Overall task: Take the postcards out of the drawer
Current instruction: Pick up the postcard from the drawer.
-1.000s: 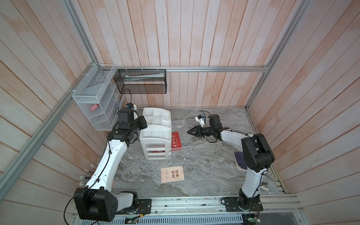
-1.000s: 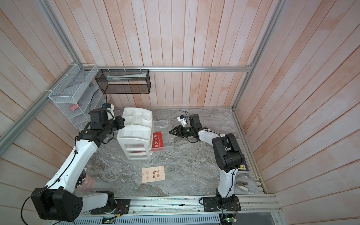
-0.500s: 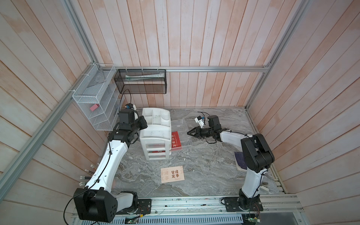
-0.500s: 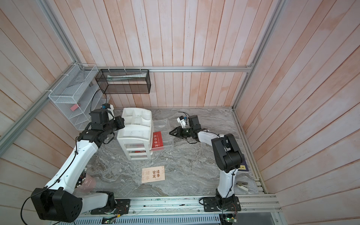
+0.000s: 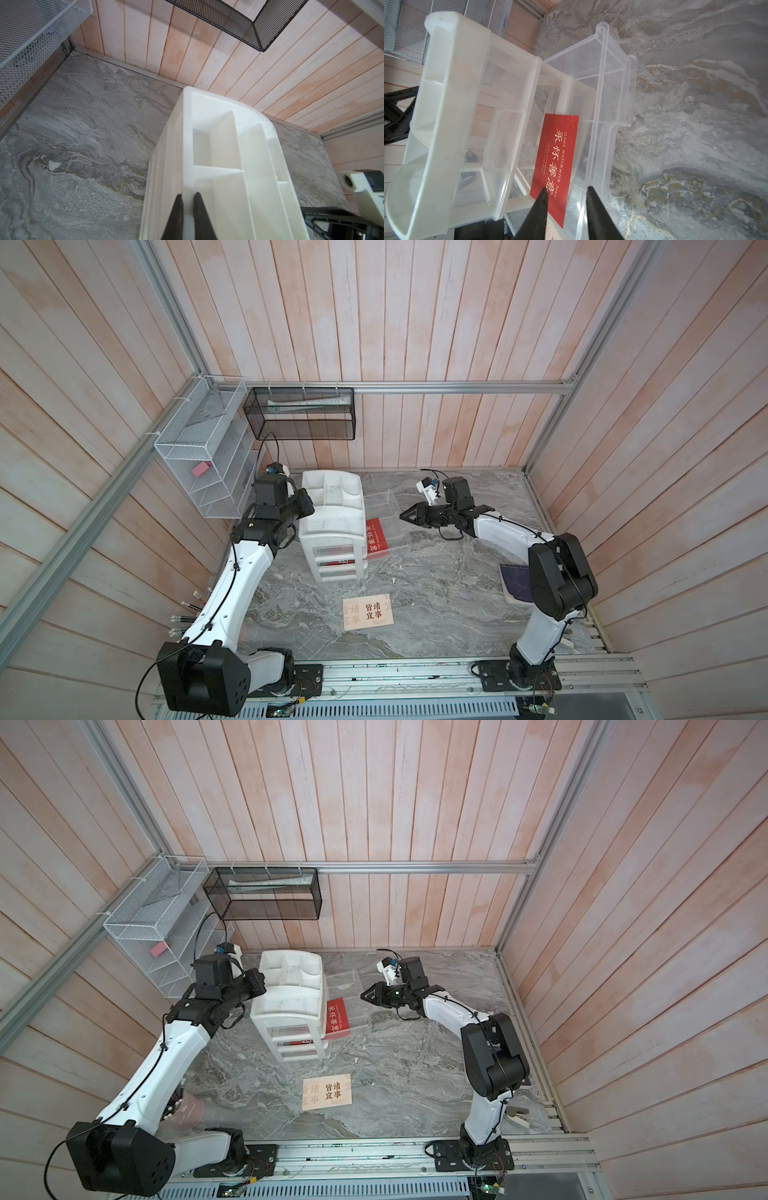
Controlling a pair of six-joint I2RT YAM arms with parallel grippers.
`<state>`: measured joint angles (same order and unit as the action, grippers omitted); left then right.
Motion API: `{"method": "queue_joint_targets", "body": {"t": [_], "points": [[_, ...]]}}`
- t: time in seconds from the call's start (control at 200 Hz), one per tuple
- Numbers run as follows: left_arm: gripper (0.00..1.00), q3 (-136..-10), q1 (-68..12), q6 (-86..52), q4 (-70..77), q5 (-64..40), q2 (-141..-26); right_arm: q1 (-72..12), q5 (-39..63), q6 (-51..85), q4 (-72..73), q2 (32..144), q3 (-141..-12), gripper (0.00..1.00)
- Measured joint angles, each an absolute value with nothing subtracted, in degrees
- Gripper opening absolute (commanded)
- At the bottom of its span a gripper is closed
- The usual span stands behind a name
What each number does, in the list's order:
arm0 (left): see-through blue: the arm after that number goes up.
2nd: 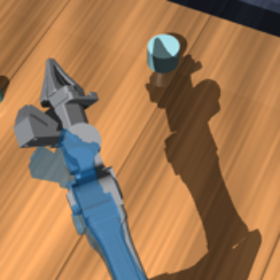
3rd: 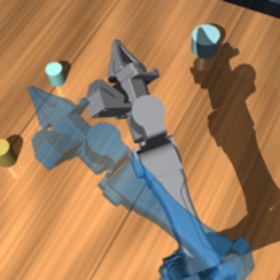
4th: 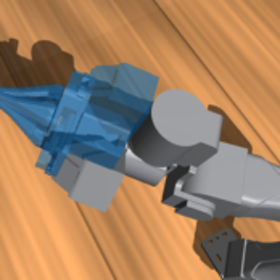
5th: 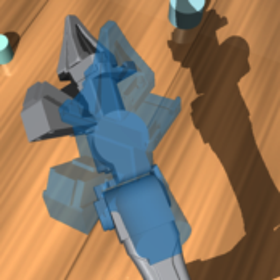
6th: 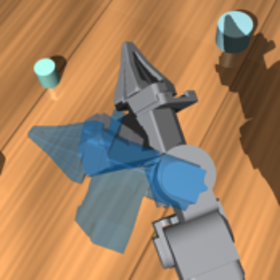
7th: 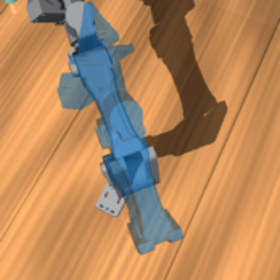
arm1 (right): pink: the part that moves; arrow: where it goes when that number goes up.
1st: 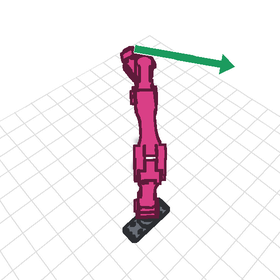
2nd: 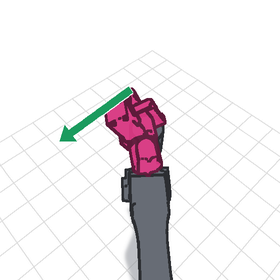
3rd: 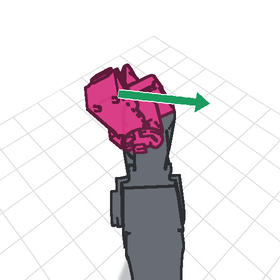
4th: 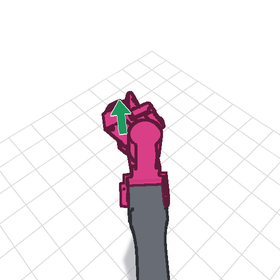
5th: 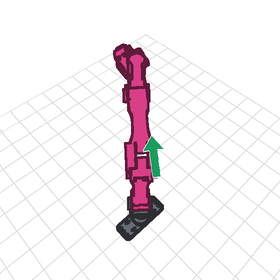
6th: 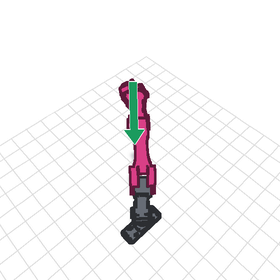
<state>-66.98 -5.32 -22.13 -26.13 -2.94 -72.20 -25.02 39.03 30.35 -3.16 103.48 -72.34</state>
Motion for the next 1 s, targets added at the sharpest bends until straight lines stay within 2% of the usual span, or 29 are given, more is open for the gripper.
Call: {"method": "queue_joint_targets", "body": {"t": [0.37, 0.685, 1.0], "points": [[0.00, -66.46, -5.37, -22.13, -26.11, -2.68, -71.48, -30.41, 30.65, 26.92, -12.38, 104.03, -80.68, 0.38], [0.00, -66.41, -5.37, -22.13, -26.11, -2.68, -71.46, -35.81, 24.62, 24.32, -21.28, 111.77, -92.05, 0.41], [0.00, -66.41, -5.37, -22.09, -26.09, -2.68, -71.46, -37.54, 21.10, 23.88, -27.99, 118.28, -97.69, 0.43]]}}
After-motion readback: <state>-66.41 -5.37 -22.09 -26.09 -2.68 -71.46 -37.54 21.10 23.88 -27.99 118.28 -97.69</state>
